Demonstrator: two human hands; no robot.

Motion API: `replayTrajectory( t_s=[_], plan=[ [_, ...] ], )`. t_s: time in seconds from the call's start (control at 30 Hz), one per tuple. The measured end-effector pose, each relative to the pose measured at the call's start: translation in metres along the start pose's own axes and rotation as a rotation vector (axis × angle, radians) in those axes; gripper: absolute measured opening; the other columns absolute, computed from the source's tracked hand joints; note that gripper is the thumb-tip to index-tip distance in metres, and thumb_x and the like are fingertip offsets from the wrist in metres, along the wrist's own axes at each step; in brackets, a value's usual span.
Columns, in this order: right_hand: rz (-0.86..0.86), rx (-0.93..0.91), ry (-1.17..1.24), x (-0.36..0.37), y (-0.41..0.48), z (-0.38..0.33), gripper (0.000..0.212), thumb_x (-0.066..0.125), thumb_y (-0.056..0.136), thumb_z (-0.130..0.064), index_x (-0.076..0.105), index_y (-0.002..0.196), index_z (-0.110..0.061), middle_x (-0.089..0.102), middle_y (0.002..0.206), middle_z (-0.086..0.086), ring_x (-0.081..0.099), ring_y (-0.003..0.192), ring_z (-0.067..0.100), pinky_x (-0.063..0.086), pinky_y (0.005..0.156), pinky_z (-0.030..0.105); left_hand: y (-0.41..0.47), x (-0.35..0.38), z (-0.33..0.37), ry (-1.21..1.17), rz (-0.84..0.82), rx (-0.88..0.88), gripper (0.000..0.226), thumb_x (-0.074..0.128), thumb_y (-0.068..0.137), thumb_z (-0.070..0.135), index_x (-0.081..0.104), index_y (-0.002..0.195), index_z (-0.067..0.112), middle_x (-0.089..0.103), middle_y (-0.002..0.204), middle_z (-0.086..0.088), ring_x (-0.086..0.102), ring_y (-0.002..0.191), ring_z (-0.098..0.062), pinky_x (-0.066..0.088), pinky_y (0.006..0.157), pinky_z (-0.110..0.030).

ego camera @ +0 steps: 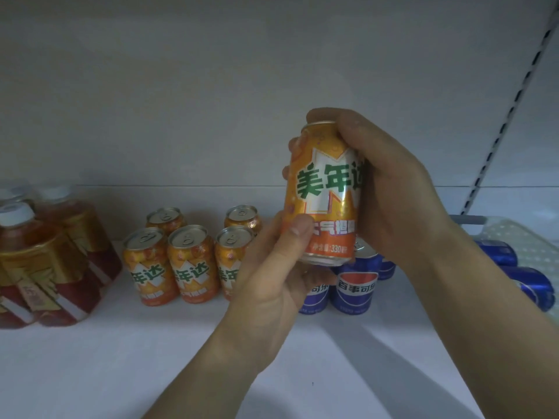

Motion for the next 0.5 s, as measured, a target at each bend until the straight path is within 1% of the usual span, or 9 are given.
replayTrajectory(
  t_s=[0.03, 0.1, 0.17, 0.2, 0.27, 0.37, 0.43, 0.5],
  plan=[
    [0.014, -0.012, -0.018, -0.002, 0.000, -0.002, 0.040, 0.058, 0.092, -0.033, 0.067, 0.126, -0.013, 0.072, 0.119, 0.018, 0.068, 0.115, 0.044, 0.058, 0.094, 0.054, 0.000, 0.000, 0.001, 0.047, 0.011, 0.012, 0.083, 0.084, 0.063, 0.061, 0.062, 0.130, 0.017, 0.068, 0.126, -0.013, 0.069, 0.111, -0.028, 0.060, 0.083, -0.038],
    [0.033, -0.027, -0.052, -0.005, 0.001, -0.004, 0.038, 0.059, 0.091, -0.032, 0.068, 0.123, -0.014, 0.072, 0.120, 0.017, 0.069, 0.114, 0.042, 0.059, 0.094, 0.055, 0.002, -0.008, 0.005, 0.169, 0.090, 0.067, 0.091, 0.086, 0.057, 0.064, 0.058, 0.132, 0.018, 0.069, 0.126, -0.006, 0.068, 0.116, -0.026, 0.056, 0.094, -0.046],
    [0.029, -0.032, -0.066, -0.006, 0.001, -0.003, 0.038, 0.059, 0.092, -0.033, 0.067, 0.125, -0.014, 0.073, 0.121, 0.012, 0.070, 0.113, 0.038, 0.060, 0.094, 0.052, 0.002, -0.014, 0.008, 0.202, 0.144, 0.107, 0.091, 0.088, 0.056, 0.061, 0.058, 0.130, 0.017, 0.070, 0.126, -0.006, 0.067, 0.117, -0.029, 0.052, 0.099, -0.052],
    [0.019, -0.036, -0.071, -0.005, 0.001, -0.004, 0.039, 0.058, 0.094, -0.033, 0.066, 0.126, -0.014, 0.074, 0.121, 0.010, 0.071, 0.113, 0.033, 0.060, 0.094, 0.049, 0.002, -0.015, 0.009, 0.190, 0.151, 0.114, 0.090, 0.088, 0.057, 0.059, 0.059, 0.130, 0.016, 0.070, 0.126, -0.007, 0.067, 0.117, -0.030, 0.052, 0.099, -0.052],
    [-0.015, -0.025, -0.061, -0.004, 0.001, -0.004, 0.042, 0.055, 0.097, -0.035, 0.063, 0.132, -0.012, 0.074, 0.124, 0.006, 0.071, 0.114, 0.025, 0.058, 0.099, 0.045, 0.002, -0.013, 0.009, 0.132, 0.130, 0.116, 0.085, 0.087, 0.061, 0.056, 0.060, 0.130, 0.015, 0.070, 0.126, -0.008, 0.068, 0.116, -0.029, 0.055, 0.095, -0.046],
    [-0.072, 0.034, -0.033, -0.001, 0.002, 0.001, 0.050, 0.048, 0.101, -0.039, 0.057, 0.143, -0.013, 0.069, 0.136, 0.006, 0.066, 0.126, 0.024, 0.049, 0.111, 0.049, 0.001, -0.010, 0.009, 0.032, 0.080, 0.114, 0.068, 0.081, 0.072, 0.049, 0.064, 0.128, 0.014, 0.070, 0.126, -0.010, 0.068, 0.115, -0.030, 0.057, 0.092, -0.041],
    [-0.105, 0.041, -0.030, 0.002, 0.002, 0.002, 0.050, 0.047, 0.103, -0.037, 0.052, 0.148, -0.015, 0.066, 0.140, 0.005, 0.064, 0.129, 0.022, 0.049, 0.112, 0.049, 0.002, -0.009, 0.010, -0.008, 0.073, 0.119, 0.065, 0.080, 0.075, 0.044, 0.063, 0.129, 0.014, 0.068, 0.128, -0.013, 0.066, 0.118, -0.035, 0.057, 0.093, -0.042],
    [-0.143, 0.030, -0.047, 0.006, 0.000, 0.000, 0.055, 0.054, 0.097, -0.035, 0.050, 0.149, -0.019, 0.068, 0.138, 0.001, 0.066, 0.126, 0.020, 0.053, 0.108, 0.045, 0.003, -0.012, 0.011, -0.033, 0.109, 0.129, 0.070, 0.080, 0.072, 0.035, 0.057, 0.135, 0.012, 0.070, 0.126, -0.012, 0.067, 0.117, -0.033, 0.058, 0.094, -0.043]
  ],
)
Point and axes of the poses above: each hand's wrist, its own y-axis towards the middle knuckle, its own x-axis out of the palm, z = x × y, the point moved 9 cm from there along y, towards the middle knuckle
